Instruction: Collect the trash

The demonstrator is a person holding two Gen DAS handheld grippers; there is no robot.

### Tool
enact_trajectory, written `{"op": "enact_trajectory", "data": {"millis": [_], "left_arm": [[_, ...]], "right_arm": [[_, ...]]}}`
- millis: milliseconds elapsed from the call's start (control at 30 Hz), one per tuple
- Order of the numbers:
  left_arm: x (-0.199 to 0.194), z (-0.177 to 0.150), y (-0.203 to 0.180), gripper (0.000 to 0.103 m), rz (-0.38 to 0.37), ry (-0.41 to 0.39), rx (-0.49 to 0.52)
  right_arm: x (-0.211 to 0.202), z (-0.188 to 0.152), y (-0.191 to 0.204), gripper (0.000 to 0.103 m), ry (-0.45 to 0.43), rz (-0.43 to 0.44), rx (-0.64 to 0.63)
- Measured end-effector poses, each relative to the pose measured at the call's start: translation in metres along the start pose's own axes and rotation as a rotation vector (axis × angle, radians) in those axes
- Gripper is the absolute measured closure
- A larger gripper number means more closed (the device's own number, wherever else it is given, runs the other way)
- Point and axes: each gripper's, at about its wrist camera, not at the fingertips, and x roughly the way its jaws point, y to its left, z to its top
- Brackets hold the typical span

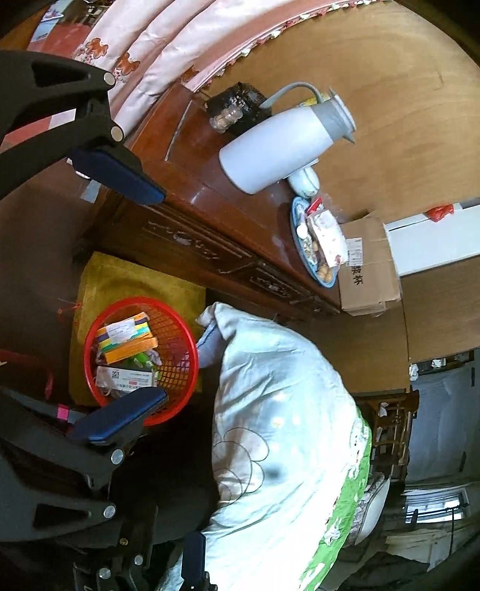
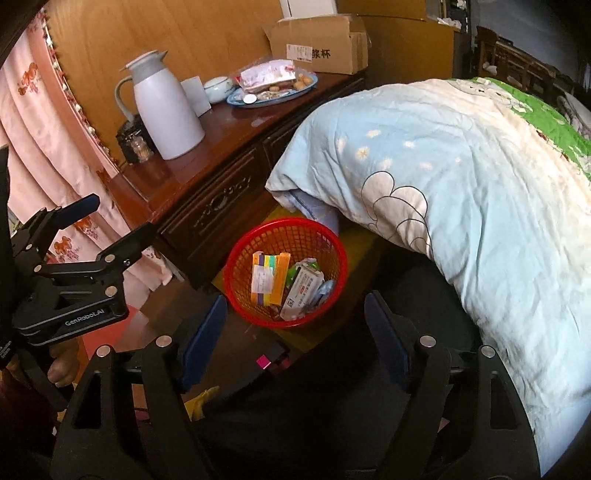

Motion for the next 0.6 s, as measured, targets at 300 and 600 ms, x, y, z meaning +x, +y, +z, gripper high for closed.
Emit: {"op": "enact_trajectory", "data": {"millis": [300,600], "left_arm": [[0.0066,-0.0039,-0.0043,0.006,-0.002,0.024,0.001],[0.0063,-0.0042,-0.0069,0.006,0.009,0.019,0.009]], "right_arm": [[0.0065,-0.0027,0.0026,0.028,0.022,-0.004,-0.012],[0.0063,-0.0031,0.0034,0.028,0.022,-0.005,-0.012]]}}
